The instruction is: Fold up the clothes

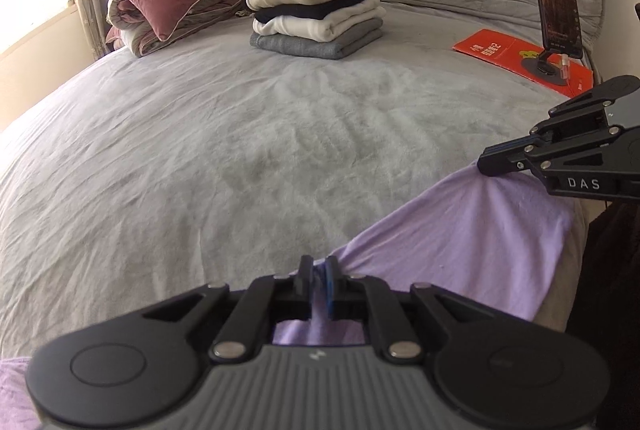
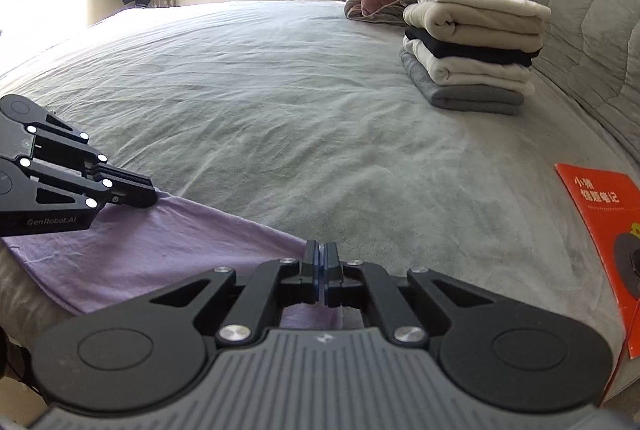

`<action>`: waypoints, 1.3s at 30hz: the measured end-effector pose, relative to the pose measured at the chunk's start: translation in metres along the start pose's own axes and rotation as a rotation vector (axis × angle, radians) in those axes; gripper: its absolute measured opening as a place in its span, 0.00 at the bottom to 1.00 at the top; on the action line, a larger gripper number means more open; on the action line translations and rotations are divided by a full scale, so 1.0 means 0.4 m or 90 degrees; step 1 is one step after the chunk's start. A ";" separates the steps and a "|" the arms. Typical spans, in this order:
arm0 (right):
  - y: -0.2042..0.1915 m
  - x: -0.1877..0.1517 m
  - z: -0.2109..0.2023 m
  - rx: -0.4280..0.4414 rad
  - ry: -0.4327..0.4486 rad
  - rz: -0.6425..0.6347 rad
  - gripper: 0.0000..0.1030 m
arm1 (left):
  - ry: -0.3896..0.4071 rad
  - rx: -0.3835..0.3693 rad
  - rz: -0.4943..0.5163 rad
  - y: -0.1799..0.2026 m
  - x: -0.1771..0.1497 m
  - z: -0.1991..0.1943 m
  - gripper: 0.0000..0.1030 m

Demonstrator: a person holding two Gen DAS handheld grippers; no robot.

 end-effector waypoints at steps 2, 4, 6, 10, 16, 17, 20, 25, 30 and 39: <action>0.025 0.001 -0.013 0.004 0.004 0.042 0.10 | 0.008 -0.010 -0.010 0.003 0.007 -0.011 0.33; 0.051 0.005 -0.037 0.018 0.007 0.091 0.13 | 0.020 -0.025 -0.015 0.008 0.017 -0.020 0.38; 0.074 0.007 -0.059 0.029 0.006 0.136 0.13 | 0.023 -0.036 -0.018 0.015 0.027 -0.020 0.38; 0.091 -0.009 -0.088 0.069 -0.014 0.221 0.31 | 0.025 -0.080 -0.025 0.045 0.052 -0.005 0.38; 0.049 -0.062 -0.114 0.080 -0.029 0.234 0.45 | 0.007 -0.167 -0.035 0.105 0.096 0.046 0.38; 0.041 -0.072 -0.112 0.073 -0.031 0.229 0.45 | 0.003 -0.180 -0.038 0.115 0.103 0.056 0.38; 0.021 -0.093 -0.109 0.052 -0.030 0.214 0.45 | -0.006 -0.210 -0.033 0.150 0.121 0.077 0.38; 0.000 -0.112 -0.109 0.017 -0.009 0.196 0.46 | -0.018 -0.226 -0.012 0.200 0.133 0.105 0.37; -0.005 -0.118 -0.110 0.011 0.007 0.182 0.14 | -0.008 -0.240 -0.029 0.210 0.133 0.104 0.04; 0.026 -0.087 -0.167 0.028 0.050 0.230 0.04 | 0.076 -0.225 -0.051 0.224 0.181 0.064 0.04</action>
Point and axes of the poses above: each gripper's, at about its wrist camera, not at the fingertips, and z roughly the way its jaws point, y to its right, x to its top, the point moved 9 cm from there along z, roughly the way its jaws point, and after that the axes turned 4 degrees about z, right-handed, at the moved point
